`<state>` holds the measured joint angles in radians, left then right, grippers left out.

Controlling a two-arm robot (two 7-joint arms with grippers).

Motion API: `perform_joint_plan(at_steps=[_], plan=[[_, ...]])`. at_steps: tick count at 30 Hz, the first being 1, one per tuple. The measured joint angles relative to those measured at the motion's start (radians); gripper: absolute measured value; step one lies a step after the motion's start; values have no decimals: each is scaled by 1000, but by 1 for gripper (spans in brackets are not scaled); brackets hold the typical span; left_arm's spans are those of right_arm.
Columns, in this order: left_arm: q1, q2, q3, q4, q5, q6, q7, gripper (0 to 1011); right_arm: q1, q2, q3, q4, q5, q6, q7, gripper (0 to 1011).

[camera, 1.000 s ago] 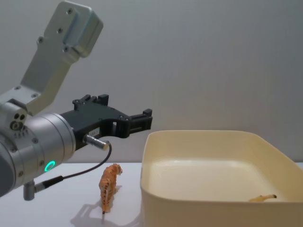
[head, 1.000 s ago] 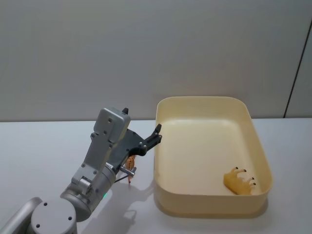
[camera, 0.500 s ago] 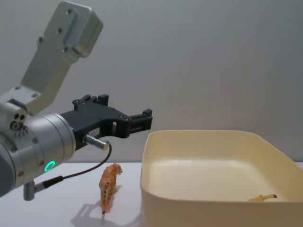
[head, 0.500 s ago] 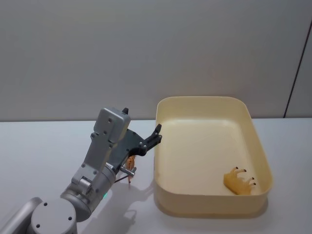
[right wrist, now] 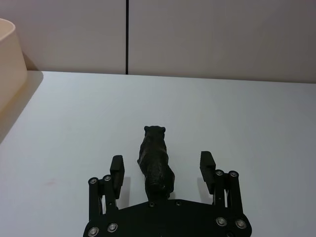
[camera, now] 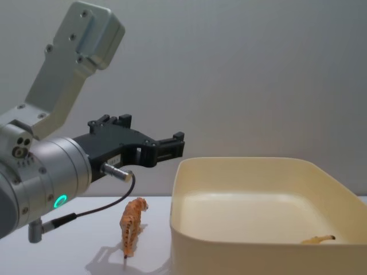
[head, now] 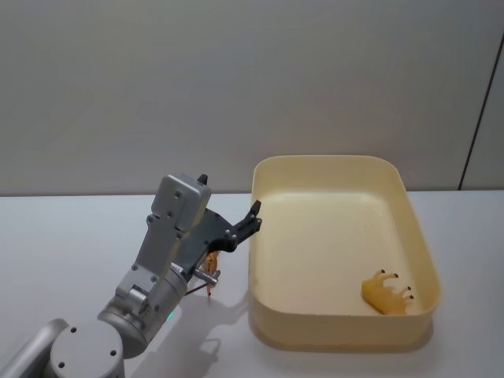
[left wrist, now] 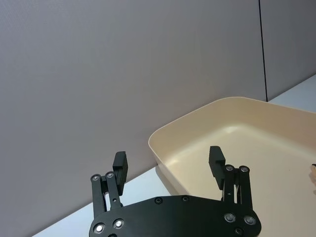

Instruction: Pick up the toy alternately with two hands and place it into the central storage box.

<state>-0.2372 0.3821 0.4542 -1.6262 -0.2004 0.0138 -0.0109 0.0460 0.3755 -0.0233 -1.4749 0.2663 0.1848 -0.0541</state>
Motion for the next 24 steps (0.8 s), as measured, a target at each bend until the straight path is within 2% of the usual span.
perform_joint_plan(at_steps=[8, 11, 12, 16, 18, 24], plan=[[0, 0, 0, 0, 0, 0, 0, 1001, 20, -11, -9, 31, -10, 1, -1, 781], [0, 0, 0, 0, 0, 0, 0, 1001, 26, -14, -11, 41, -13, 2, -1, 684], [0, 0, 0, 0, 0, 0, 0, 1001, 27, -14, -12, 42, -13, 2, -1, 623], [0, 0, 0, 0, 0, 0, 0, 1001, 32, -17, -13, 49, -15, 2, -1, 534], [0, 0, 0, 0, 0, 0, 0, 1001, 33, -18, -14, 51, -16, 2, -1, 444], [0, 0, 0, 0, 0, 0, 0, 1001, 32, -19, -14, 44, -13, 0, 9, 313]])
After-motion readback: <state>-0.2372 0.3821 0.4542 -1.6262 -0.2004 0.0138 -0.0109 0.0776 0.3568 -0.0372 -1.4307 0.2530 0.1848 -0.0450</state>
